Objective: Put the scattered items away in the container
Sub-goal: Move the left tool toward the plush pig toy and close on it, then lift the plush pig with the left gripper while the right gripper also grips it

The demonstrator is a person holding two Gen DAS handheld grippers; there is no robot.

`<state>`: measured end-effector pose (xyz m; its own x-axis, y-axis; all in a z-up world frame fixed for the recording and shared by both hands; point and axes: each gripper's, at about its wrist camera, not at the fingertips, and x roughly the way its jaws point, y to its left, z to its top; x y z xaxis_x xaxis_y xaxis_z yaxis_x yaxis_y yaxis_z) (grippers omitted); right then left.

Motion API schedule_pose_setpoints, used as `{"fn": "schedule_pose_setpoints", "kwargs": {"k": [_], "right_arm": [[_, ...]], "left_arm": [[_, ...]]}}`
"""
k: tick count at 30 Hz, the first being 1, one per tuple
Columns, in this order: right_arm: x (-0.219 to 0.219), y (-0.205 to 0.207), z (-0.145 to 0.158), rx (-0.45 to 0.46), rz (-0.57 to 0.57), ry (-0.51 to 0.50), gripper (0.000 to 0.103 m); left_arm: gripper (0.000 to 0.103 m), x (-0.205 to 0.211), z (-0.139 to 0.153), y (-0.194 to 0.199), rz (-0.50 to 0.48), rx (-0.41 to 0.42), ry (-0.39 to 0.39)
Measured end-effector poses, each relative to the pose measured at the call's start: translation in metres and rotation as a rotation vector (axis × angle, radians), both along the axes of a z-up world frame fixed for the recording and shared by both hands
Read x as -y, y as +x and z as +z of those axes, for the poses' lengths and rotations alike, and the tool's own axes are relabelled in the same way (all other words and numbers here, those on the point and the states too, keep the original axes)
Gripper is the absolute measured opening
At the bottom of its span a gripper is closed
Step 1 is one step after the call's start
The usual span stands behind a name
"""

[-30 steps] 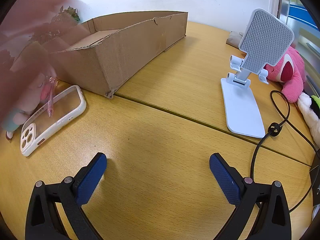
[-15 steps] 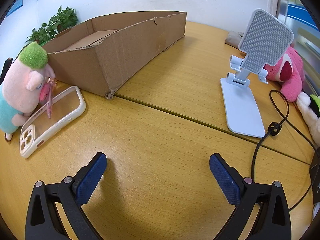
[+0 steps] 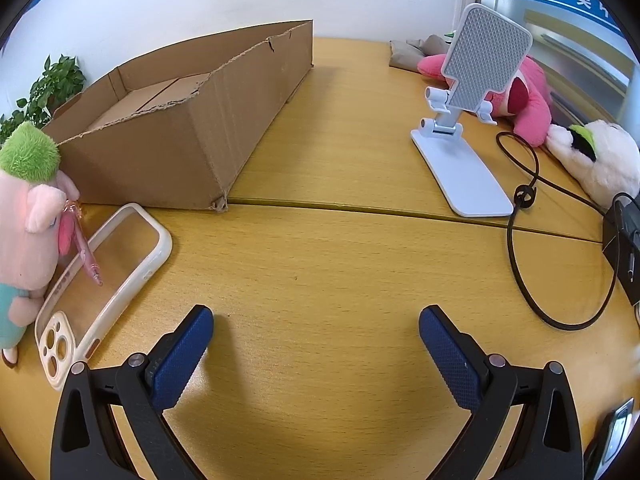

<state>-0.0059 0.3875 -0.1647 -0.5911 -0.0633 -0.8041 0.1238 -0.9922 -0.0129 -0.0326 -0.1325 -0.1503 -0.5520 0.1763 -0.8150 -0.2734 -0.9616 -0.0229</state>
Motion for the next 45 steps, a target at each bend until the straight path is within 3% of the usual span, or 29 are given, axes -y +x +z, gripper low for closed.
{"fn": "schedule_pose_setpoints", "kwargs": {"k": [4, 7, 10, 12, 16, 19, 24, 28, 33, 35, 40, 43, 45], "right_arm": [[0.000, 0.001, -0.001, 0.000, 0.000, -0.002, 0.103], [0.002, 0.001, -0.002, 0.000, 0.000, -0.002, 0.103], [0.004, -0.002, -0.002, 0.001, -0.001, -0.004, 0.103], [0.004, -0.002, -0.002, 0.001, -0.001, -0.003, 0.103], [0.004, 0.000, -0.002, 0.001, -0.001, -0.003, 0.103], [0.004, 0.001, -0.002, 0.002, -0.002, -0.003, 0.103], [0.005, -0.002, -0.003, 0.002, -0.016, 0.002, 0.103], [0.005, 0.000, -0.003, 0.003, -0.050, 0.001, 0.103], [0.011, 0.001, 0.000, 0.051, -0.110, -0.003, 0.103], [0.015, 0.005, 0.008, 0.062, -0.122, -0.068, 0.102], [0.037, 0.029, 0.066, -0.095, -0.056, -0.358, 0.103], [0.070, 0.033, 0.092, -0.141, 0.034, -0.449, 0.103], [0.096, 0.027, 0.095, -0.143, 0.086, -0.458, 0.103]], "left_arm": [[0.102, -0.032, 0.031, 0.022, -0.139, -0.001, 0.220], [0.102, -0.065, 0.065, 0.041, -0.256, -0.070, 0.310], [0.102, -0.098, 0.081, 0.048, -0.331, -0.089, 0.330], [0.102, -0.118, 0.077, 0.047, -0.356, -0.055, 0.350], [0.098, -0.151, 0.051, 0.048, -0.343, 0.019, 0.274], [0.091, -0.155, 0.036, 0.043, -0.341, 0.133, 0.377], [0.091, -0.161, 0.029, 0.053, -0.336, 0.137, 0.341], [0.091, -0.164, 0.019, 0.052, -0.325, 0.181, 0.365], [0.090, -0.174, 0.017, 0.060, -0.330, 0.147, 0.288], [0.089, -0.176, 0.018, 0.062, -0.330, 0.132, 0.266], [0.087, -0.176, 0.015, 0.066, -0.331, 0.092, 0.217], [0.087, -0.176, 0.014, 0.068, -0.328, 0.070, 0.204], [0.087, -0.178, 0.012, 0.071, -0.331, 0.042, 0.168]]}}
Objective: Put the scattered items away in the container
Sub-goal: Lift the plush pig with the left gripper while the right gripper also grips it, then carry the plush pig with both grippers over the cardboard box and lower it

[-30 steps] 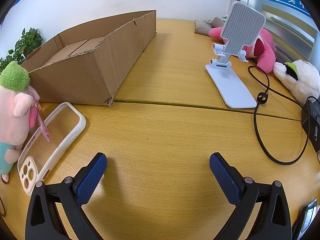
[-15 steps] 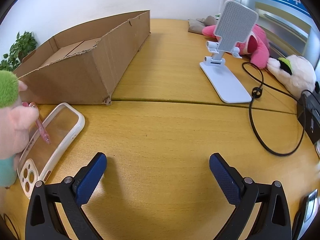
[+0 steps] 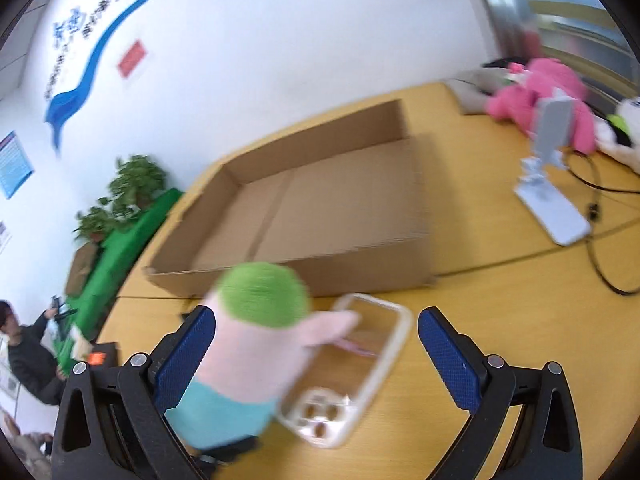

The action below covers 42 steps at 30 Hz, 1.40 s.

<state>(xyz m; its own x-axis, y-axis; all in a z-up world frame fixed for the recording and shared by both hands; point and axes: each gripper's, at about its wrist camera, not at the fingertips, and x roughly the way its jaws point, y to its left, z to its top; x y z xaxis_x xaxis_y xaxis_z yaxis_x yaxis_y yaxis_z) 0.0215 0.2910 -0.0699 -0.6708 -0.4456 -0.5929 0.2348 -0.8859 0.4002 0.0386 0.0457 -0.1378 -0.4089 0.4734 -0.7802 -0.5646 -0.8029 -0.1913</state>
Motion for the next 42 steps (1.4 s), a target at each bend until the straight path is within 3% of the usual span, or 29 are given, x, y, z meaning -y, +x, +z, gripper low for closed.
{"fn": "schedule_pose_setpoints", "kwargs": {"k": [4, 6, 9, 13, 23, 32, 36, 42], "right_arm": [[0.047, -0.026, -0.022, 0.056, 0.012, 0.078, 0.103], [0.058, -0.035, -0.037, 0.086, 0.014, 0.061, 0.102], [0.059, -0.041, -0.048, 0.110, 0.013, -0.021, 0.099], [0.058, -0.040, -0.053, 0.107, 0.051, -0.052, 0.086], [0.057, -0.024, -0.051, 0.075, 0.049, -0.056, 0.076], [0.064, -0.001, -0.034, 0.007, 0.043, -0.029, 0.071], [0.064, 0.006, -0.013, -0.052, 0.059, -0.057, 0.071], [0.073, 0.012, 0.045, -0.174, 0.089, -0.072, 0.071]], "left_arm": [[0.086, -0.009, -0.002, 0.008, 0.016, -0.069, -0.078], [0.086, -0.007, -0.002, 0.008, 0.023, -0.066, -0.074], [0.086, -0.001, 0.000, 0.006, 0.024, -0.057, -0.050], [0.086, -0.002, 0.001, 0.005, 0.025, -0.058, -0.049], [0.086, 0.003, 0.004, 0.001, 0.027, -0.049, -0.024], [0.073, 0.016, 0.015, 0.006, 0.064, -0.075, 0.000], [0.071, 0.023, 0.047, 0.014, 0.087, -0.172, 0.001], [0.071, 0.035, 0.104, 0.014, 0.114, -0.281, 0.026]]}}
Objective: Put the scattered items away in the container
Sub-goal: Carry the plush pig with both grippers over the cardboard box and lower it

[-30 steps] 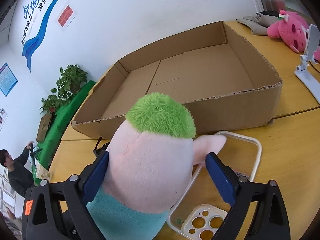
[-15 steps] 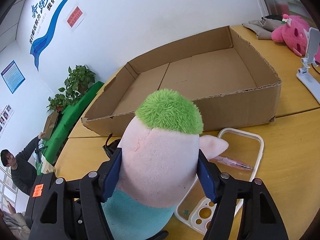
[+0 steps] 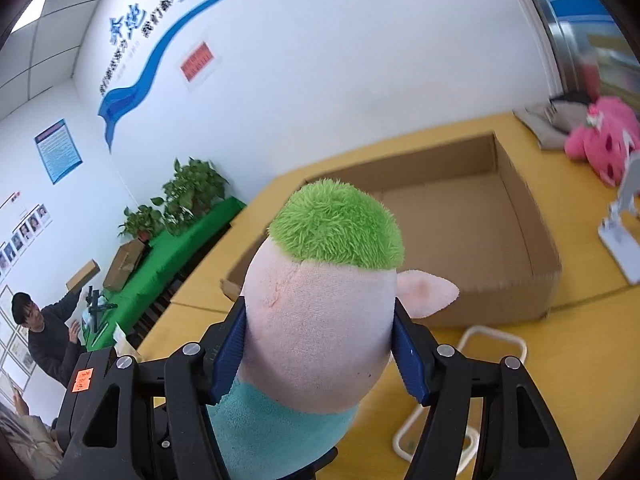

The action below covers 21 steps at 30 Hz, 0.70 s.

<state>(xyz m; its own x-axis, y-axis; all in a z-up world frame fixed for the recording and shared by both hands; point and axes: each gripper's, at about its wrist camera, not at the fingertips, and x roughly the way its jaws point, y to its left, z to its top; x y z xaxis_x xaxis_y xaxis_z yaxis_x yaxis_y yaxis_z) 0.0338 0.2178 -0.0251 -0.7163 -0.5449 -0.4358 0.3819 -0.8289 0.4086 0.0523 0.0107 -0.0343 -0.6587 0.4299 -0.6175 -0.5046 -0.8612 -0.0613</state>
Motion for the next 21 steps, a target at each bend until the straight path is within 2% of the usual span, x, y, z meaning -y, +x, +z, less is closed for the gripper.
{"fn": "schedule_pose_setpoints", "kwargs": {"k": [6, 9, 17, 21], "right_arm": [[0.016, -0.004, 0.058, -0.101, 0.037, 0.006, 0.071], [0.024, -0.009, 0.077, -0.132, 0.054, 0.015, 0.071], [0.040, -0.045, 0.071, -0.056, 0.083, 0.011, 0.071], [0.052, -0.037, 0.082, -0.105, 0.088, 0.069, 0.069]], "left_arm": [[0.071, 0.014, 0.054, -0.009, 0.043, -0.094, 0.016], [0.071, 0.021, 0.067, -0.018, 0.063, -0.104, 0.025], [0.069, 0.020, 0.068, -0.041, 0.102, -0.052, 0.027], [0.066, 0.022, 0.061, -0.062, 0.128, -0.024, 0.008]]}}
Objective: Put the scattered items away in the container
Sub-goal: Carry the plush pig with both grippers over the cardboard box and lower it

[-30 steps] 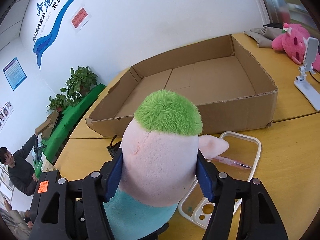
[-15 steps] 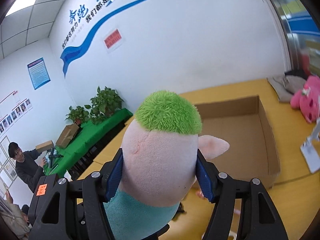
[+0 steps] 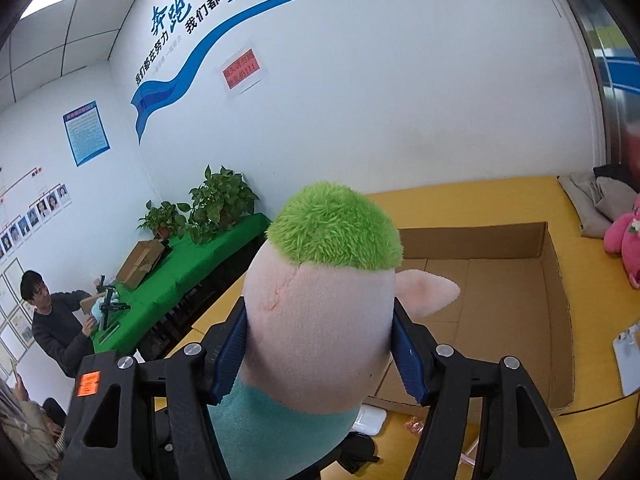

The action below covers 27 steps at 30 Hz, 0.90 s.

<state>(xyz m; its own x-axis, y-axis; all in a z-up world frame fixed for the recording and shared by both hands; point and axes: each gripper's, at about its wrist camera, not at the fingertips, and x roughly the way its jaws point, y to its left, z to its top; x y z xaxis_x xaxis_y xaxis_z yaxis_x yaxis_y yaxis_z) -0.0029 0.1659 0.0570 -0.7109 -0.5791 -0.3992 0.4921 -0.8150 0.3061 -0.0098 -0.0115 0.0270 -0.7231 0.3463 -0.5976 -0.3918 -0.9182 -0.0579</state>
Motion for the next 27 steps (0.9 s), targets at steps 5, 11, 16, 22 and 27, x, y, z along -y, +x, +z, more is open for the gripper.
{"fn": "schedule_pose_setpoints", "kwargs": {"k": [5, 11, 16, 22, 27], "right_arm": [[0.010, -0.015, 0.002, -0.016, -0.006, 0.043, 0.069], [0.012, -0.086, -0.013, 0.106, 0.042, -0.013, 0.068], [0.040, -0.093, -0.002, 0.055, 0.076, 0.051, 0.067], [0.053, -0.151, -0.014, 0.122, 0.120, -0.007, 0.067], [0.071, -0.195, -0.019, 0.169, 0.133, 0.011, 0.067]], "left_arm": [[0.062, -0.008, 0.003, 0.009, 0.001, -0.006, 0.009], [0.058, -0.002, 0.006, -0.014, 0.025, 0.018, 0.005], [0.056, 0.012, 0.001, -0.043, 0.057, 0.025, -0.012], [0.054, 0.022, 0.006, -0.062, 0.082, 0.012, -0.030], [0.053, 0.034, -0.002, -0.104, 0.105, 0.064, -0.023]]}}
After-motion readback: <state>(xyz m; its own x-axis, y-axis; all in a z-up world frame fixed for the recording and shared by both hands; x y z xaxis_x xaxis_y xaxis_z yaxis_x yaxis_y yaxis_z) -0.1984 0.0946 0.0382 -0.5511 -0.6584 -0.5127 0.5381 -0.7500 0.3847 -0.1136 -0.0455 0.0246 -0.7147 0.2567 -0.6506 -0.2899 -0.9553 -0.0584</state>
